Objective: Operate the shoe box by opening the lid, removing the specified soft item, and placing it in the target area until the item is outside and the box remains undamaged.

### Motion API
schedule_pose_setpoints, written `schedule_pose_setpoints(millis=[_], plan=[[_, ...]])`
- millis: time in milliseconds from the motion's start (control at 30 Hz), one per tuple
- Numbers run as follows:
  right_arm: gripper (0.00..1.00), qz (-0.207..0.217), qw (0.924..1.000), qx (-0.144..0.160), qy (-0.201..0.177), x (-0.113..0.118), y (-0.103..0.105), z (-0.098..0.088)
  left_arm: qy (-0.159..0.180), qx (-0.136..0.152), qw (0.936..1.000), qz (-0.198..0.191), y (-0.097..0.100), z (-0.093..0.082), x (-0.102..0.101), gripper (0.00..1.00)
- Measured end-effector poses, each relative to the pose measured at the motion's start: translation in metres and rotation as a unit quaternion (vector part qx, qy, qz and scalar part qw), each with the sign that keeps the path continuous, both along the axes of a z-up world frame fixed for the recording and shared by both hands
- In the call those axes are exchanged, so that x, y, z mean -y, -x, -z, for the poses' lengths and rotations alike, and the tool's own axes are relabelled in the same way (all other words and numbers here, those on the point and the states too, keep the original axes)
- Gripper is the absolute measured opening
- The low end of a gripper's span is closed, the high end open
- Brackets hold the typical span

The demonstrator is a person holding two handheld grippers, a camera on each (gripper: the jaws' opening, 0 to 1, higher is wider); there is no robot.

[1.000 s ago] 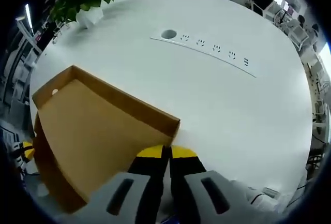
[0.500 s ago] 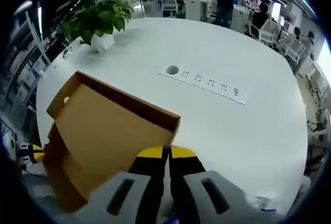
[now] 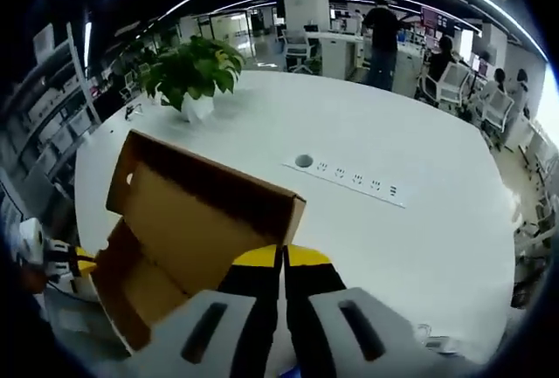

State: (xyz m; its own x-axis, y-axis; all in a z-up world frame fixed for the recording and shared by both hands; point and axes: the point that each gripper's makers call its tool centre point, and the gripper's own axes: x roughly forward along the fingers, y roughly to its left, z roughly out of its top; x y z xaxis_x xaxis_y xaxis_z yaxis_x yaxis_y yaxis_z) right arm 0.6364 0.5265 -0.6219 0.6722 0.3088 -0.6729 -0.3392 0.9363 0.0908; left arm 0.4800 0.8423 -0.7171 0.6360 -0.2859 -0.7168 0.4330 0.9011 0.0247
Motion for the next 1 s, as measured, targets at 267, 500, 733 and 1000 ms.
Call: schedule_pose_setpoints(millis=[267, 500, 733, 1000], plan=[[0.00, 0.002, 0.9998, 0.020, -0.003, 0.001, 0.023, -0.011, 0.000, 0.003, 1.0000, -0.002, 0.000, 0.000, 0.000, 0.02], [0.00, 0.011, 0.9992, 0.039, -0.004, 0.005, 0.046, -0.013, -0.001, 0.005, 1.0000, -0.003, -0.001, 0.000, -0.002, 0.02], [0.00, 0.015, 0.9978, 0.064, 0.001, 0.003, 0.053, -0.018, 0.000, 0.006, 1.0000, -0.004, -0.002, 0.000, -0.002, 0.02], [0.00, 0.025, 0.9965, 0.078, -0.010, 0.000, 0.067, -0.024, 0.002, 0.007, 1.0000, -0.005, -0.002, 0.000, -0.002, 0.02]])
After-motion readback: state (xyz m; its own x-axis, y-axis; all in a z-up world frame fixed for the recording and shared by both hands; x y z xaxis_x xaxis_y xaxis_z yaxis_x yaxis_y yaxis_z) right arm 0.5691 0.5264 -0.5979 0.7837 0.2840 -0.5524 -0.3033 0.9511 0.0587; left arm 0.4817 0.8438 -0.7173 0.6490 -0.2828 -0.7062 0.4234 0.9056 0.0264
